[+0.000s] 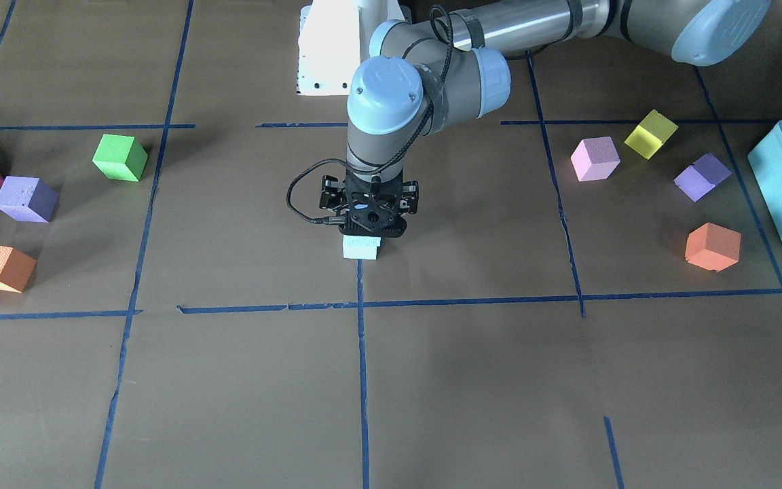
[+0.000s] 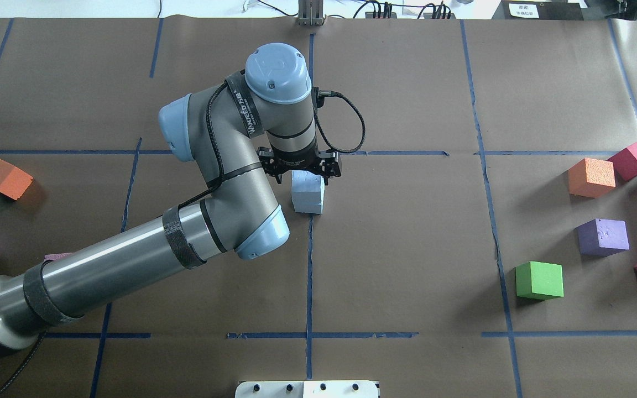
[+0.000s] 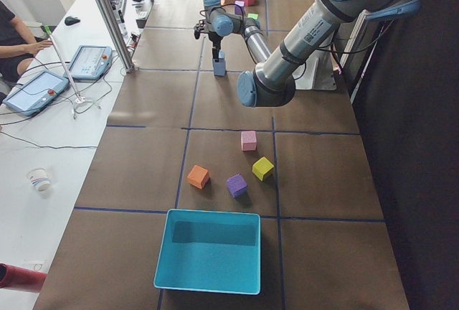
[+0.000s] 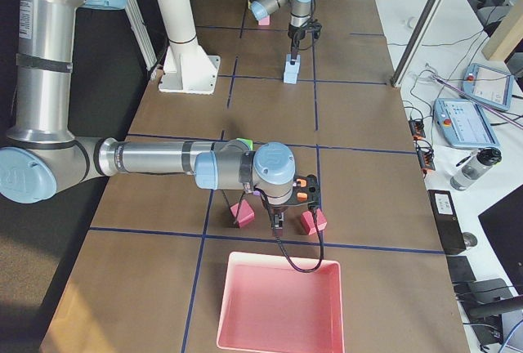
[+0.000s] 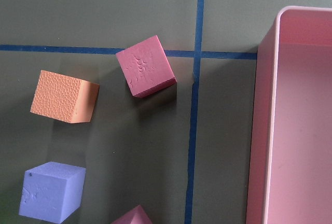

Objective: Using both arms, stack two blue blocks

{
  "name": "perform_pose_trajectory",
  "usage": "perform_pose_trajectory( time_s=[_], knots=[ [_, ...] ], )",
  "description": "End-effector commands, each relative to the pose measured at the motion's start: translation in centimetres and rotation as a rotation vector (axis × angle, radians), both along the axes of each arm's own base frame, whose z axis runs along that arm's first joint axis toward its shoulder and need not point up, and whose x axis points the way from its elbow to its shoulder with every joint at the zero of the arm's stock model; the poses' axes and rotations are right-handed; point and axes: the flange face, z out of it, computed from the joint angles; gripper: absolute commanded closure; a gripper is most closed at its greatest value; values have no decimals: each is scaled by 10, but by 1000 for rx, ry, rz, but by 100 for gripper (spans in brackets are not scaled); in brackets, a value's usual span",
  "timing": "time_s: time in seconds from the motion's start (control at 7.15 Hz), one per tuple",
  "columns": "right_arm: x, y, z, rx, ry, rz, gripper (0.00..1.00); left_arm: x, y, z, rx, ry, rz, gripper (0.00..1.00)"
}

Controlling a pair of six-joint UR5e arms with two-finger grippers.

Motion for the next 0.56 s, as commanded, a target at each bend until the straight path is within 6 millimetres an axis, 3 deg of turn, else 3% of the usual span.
perform_pose_trajectory(
  time_s=[0.0, 0.14, 0.28, 0.42],
  knots=[
    [0, 1, 1, -2, -2, 0, 0, -70, 7, -35, -58, 12, -15, 0],
    [1, 2, 8, -13, -3, 1, 0, -106, 16, -28, -52, 14, -30, 0],
    [2, 5, 15, -27, -10, 0, 0, -145, 29, 9, 3, 17, -11, 0],
    [2, 6, 18, -32, -10, 2, 0, -186, 22, 46, 66, -6, 5, 0]
  ],
)
